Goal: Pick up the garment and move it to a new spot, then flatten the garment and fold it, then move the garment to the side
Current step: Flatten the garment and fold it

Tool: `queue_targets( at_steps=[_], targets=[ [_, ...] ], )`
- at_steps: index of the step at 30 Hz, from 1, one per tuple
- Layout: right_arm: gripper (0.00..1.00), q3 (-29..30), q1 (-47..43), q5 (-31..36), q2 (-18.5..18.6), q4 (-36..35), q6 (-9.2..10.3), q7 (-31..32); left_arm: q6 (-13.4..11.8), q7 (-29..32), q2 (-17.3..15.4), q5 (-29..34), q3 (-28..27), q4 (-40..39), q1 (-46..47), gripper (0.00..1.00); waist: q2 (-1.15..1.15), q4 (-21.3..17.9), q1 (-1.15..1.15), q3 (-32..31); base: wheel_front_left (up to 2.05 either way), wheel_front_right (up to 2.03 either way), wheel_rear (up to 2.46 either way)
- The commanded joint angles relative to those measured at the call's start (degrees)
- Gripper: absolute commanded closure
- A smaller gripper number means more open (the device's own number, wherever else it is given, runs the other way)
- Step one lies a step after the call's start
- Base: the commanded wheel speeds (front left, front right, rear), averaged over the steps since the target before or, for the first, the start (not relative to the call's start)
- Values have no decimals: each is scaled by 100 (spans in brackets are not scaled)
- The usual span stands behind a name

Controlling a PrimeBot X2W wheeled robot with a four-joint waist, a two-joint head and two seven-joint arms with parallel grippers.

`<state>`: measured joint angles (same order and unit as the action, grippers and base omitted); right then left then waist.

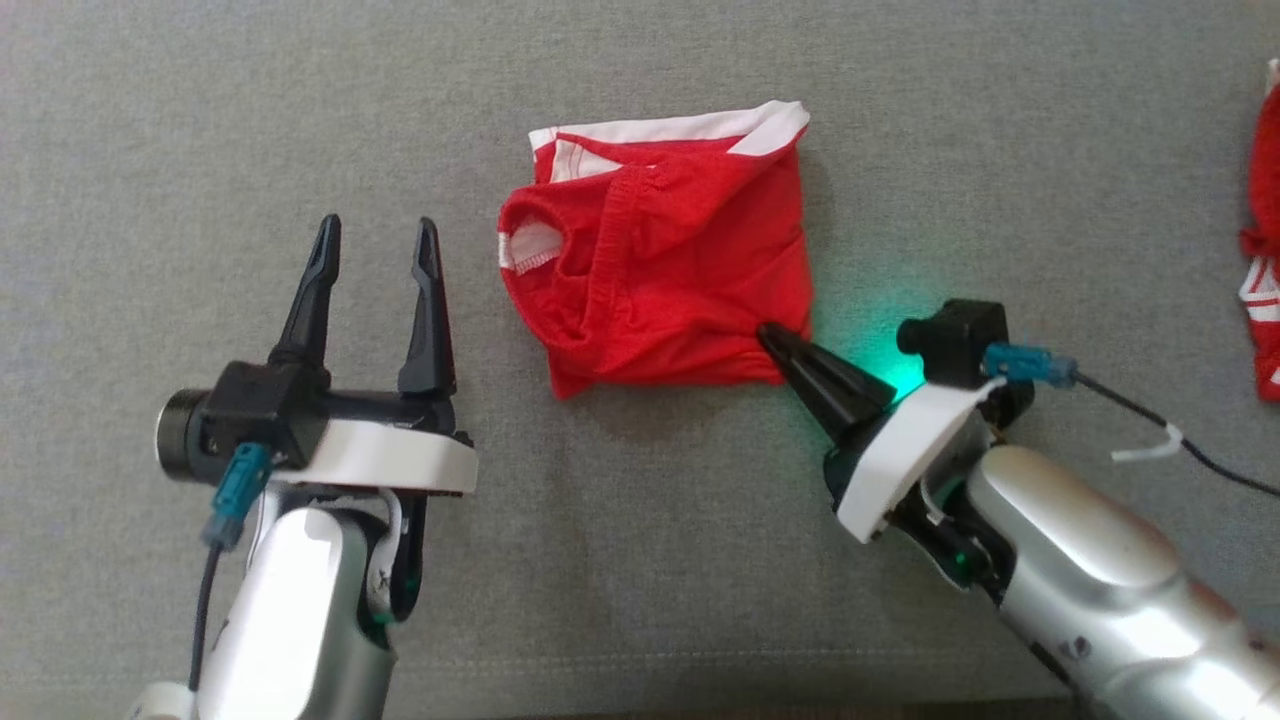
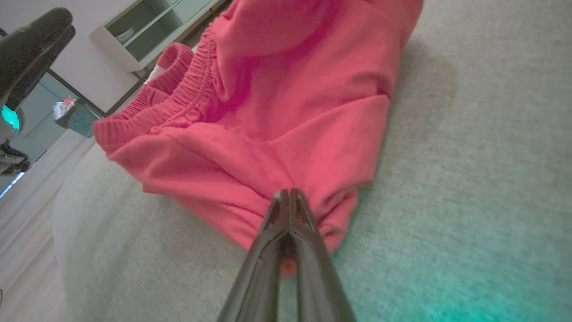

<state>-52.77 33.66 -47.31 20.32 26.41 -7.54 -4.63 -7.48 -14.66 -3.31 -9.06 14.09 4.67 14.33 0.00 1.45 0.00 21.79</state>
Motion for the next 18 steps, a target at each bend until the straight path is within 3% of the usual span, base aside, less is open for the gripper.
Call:
queue_targets(
  at_steps=[1, 9, 18],
  targets=[
    [100, 10, -497, 45, 20, 4, 5, -17, 15, -34, -27, 89, -207, -199, 32, 0, 0, -35, 0, -37, 0, 0, 0],
    [100, 549, -810, 321, 23, -344, 5, -132, 30, -34, -47, 125, -270, -170, -67, 0, 0, -158, 0, -200, 0, 0, 0],
    [100, 1592, -1376, 720, 129, -1440, 5, -426, 4, -34, -124, 129, -379, -136, -333, 0, 0, -352, 0, -554, 0, 0, 0]
  ],
)
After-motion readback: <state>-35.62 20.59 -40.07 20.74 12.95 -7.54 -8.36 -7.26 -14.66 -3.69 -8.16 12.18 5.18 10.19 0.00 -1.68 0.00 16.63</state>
